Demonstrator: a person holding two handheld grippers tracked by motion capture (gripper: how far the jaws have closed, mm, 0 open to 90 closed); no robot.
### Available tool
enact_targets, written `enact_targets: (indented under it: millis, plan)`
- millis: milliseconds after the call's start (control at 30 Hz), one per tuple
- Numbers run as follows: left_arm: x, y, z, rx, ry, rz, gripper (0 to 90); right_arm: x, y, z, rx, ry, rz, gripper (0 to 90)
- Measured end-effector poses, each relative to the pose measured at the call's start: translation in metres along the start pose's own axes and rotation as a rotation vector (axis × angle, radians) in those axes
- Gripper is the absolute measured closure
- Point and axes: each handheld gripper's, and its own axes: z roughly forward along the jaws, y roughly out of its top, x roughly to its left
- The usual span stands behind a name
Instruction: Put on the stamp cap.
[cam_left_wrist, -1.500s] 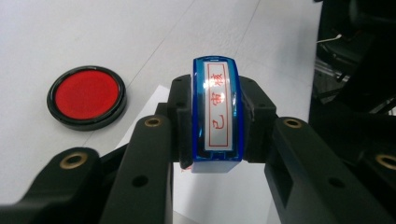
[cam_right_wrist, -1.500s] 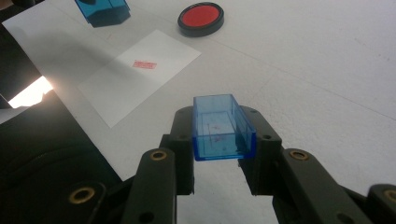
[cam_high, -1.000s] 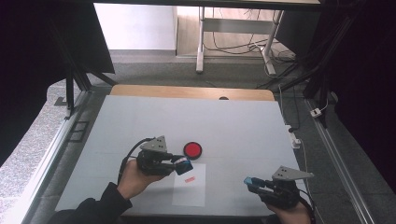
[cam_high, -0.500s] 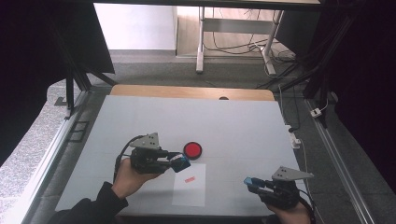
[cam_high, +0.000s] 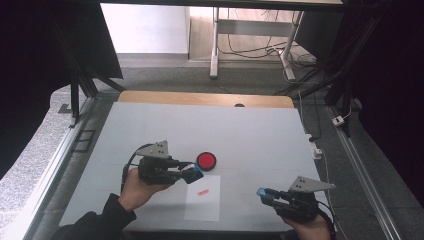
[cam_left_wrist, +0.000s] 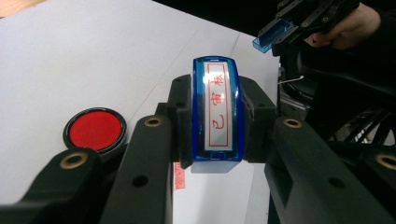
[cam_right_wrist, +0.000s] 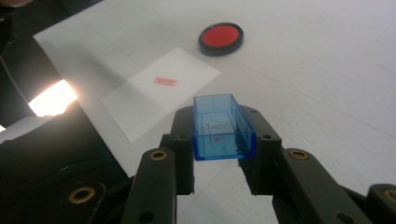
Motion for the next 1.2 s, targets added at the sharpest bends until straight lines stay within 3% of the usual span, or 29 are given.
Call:
enact_targets:
  millis: [500,800,1200]
  plan:
    - [0.0,0.002,-0.001,-0.013,-0.037,0.03,69.7,0.016,0.023,0.025,-0.007,0.127,-0.11,68.1]
    - [-0.002,0.004,-0.002,-0.014,-0.061,0.067,69.8,0.032,0.039,0.05,0.031,0.221,-0.212,68.2]
    - [-0.004,0.006,-0.002,-0.011,-0.113,0.106,69.8,0.039,0.055,0.086,0.034,0.341,-0.218,68.2]
